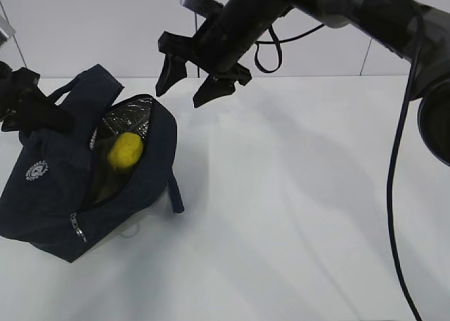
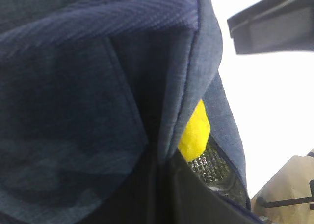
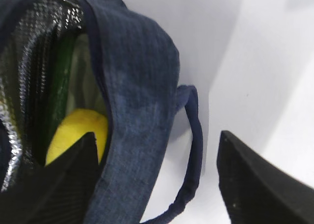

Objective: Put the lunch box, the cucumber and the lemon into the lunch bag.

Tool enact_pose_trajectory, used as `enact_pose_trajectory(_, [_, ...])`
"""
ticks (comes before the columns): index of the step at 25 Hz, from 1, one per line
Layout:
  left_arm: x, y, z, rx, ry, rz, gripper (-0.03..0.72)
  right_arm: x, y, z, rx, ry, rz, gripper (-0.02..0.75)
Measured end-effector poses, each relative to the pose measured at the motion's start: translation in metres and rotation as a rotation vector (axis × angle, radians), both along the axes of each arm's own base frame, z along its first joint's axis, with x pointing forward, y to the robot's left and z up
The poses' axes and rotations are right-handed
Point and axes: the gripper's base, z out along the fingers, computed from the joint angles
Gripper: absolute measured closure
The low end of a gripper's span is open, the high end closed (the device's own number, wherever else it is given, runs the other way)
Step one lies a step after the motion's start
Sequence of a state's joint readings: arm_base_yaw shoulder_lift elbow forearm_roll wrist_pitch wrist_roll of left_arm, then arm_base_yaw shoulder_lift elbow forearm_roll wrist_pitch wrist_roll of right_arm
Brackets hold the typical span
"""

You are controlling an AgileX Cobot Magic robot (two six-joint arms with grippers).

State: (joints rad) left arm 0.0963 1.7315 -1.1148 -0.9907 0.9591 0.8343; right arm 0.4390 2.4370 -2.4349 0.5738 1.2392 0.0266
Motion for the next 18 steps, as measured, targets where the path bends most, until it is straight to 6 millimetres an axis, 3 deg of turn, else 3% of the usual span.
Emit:
enact_pose_trajectory(10, [0.0,0.001,-0.001,0.011,-0.004,0.003,0.697,-0.012,0.005,-0.038,-0.047,0.135,0.017,0.176])
enact_pose_trajectory(18, [0.001,0.001,-0.001,0.012,-0.005,0.004,0.697,-0.02,0.01,-0.054,-0.073,0.174,0.052,0.176])
